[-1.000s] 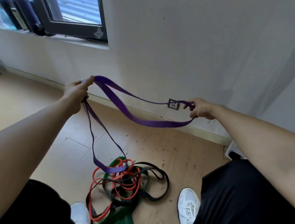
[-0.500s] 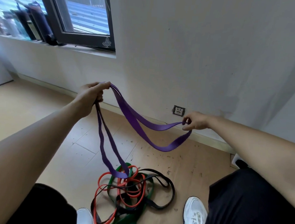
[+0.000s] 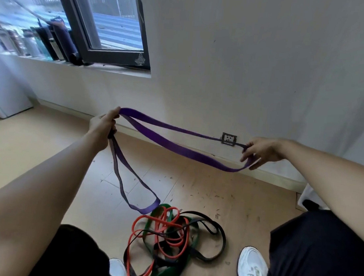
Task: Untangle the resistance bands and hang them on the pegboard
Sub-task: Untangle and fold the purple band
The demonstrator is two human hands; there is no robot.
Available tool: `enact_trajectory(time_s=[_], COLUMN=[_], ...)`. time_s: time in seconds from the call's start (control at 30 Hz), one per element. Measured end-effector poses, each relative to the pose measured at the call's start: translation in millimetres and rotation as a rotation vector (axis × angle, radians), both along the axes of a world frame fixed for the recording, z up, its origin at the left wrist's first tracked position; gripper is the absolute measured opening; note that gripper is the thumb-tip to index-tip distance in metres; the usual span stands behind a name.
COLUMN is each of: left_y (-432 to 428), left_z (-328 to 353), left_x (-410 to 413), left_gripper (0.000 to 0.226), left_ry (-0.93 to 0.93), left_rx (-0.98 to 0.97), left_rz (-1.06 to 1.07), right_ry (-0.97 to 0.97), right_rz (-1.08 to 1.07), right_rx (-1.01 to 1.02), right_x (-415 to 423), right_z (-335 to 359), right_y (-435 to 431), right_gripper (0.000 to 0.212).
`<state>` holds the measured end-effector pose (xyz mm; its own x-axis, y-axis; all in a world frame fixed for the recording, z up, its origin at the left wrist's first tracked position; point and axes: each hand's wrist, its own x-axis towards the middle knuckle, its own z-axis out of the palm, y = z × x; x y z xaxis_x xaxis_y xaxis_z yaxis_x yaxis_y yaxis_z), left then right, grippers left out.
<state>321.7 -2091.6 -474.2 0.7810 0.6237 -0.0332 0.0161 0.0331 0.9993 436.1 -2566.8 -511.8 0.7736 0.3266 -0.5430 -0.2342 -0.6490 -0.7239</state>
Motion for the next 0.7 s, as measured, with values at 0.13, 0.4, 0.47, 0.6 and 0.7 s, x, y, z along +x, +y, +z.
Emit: enact_trajectory(time_s=[0.13,0.4,0.47,0.6,0.7], left_y=[2,-5,-16,-41,-57], left_z=[-4,3,9,21,32], left_x=[1,-7,-9,-8,-7], left_gripper=[0.029,0.019,0.01,0.009,0.015], left_ry=[0.031,0.096,0.102,0.085,0.024], left_rx=[-0.015,-0.027,0.005,0.067,0.061], left_rz=[-0.058,-0.275,-0.372,-0.536,-0.589], right_ry=[-0.002,-0.061,-0.16,-0.207,-0.225], right_rz=[-0.065,0.031,0.056,0.285,0.35], right_rx=[0.068,0.091,-0.018,-0.329,-0.401], right_x=[-1,3,7,4,2], right_z=[12,14,10,-1,-2], right_y=[-14,-32,-26,-5,5], right_gripper=[0.018,0.043,0.036,0.021,0.022])
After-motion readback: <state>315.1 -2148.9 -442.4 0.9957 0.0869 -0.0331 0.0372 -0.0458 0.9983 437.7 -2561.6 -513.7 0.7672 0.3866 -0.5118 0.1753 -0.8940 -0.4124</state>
